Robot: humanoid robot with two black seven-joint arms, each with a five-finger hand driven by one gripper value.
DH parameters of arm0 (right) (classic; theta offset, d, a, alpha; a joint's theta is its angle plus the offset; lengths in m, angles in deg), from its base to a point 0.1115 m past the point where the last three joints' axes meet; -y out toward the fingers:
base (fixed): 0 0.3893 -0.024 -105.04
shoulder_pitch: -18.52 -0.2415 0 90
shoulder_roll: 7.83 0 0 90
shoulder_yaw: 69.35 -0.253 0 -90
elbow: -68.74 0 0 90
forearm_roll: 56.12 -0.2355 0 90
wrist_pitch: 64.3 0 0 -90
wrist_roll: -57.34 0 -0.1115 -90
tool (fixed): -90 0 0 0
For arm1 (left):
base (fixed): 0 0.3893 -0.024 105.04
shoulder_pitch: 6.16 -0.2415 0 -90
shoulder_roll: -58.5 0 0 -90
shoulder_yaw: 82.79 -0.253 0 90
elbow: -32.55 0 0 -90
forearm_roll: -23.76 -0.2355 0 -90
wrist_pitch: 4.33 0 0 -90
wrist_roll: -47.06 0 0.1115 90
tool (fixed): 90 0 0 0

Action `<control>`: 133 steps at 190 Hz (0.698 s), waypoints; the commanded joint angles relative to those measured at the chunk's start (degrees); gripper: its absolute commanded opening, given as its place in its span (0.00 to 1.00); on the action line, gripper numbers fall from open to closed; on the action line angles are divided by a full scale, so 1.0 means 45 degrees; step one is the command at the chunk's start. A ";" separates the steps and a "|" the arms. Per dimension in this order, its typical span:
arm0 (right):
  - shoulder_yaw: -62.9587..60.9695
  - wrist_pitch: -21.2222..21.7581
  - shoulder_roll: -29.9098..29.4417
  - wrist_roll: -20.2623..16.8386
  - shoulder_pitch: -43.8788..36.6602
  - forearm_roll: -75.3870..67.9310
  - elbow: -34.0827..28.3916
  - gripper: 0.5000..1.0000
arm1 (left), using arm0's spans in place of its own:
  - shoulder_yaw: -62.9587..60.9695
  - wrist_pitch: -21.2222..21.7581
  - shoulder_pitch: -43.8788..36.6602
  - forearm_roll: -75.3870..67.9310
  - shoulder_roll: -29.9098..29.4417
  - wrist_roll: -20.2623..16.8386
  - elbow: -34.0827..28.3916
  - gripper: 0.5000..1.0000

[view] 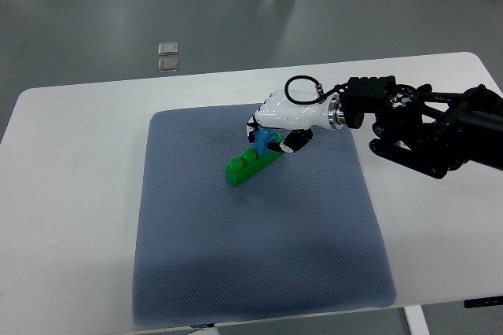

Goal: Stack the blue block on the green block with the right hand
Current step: 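Lower the blue block onto the green block's studs and press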

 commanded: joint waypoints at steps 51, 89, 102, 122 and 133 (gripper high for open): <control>0.0142 -0.0032 -0.0150 -0.0010 0.0008 0.0218 0.0039 0.16 | 0.0000 0.0000 0.0000 0.0000 0.0000 -0.0002 0.0000 1.00; 0.0161 -0.0032 -0.0209 -0.0030 -0.0011 0.0296 0.0079 0.16 | 0.0000 0.0000 0.0000 0.0000 0.0000 -0.0002 0.0000 1.00; 0.0161 -0.0032 -0.0248 -0.0030 -0.0031 0.0316 0.0079 0.16 | 0.0000 0.0000 0.0000 0.0000 0.0000 -0.0002 0.0000 1.00; 0.0161 -0.0032 -0.0287 -0.0030 -0.0011 0.0452 0.0079 0.16 | 0.0000 0.0000 0.0000 0.0000 0.0000 -0.0002 0.0000 1.00; 0.0181 -0.0032 -0.0287 -0.0030 0.0008 0.0452 0.0098 0.16 | 0.0000 0.0000 0.0000 0.0000 0.0000 -0.0002 0.0019 1.00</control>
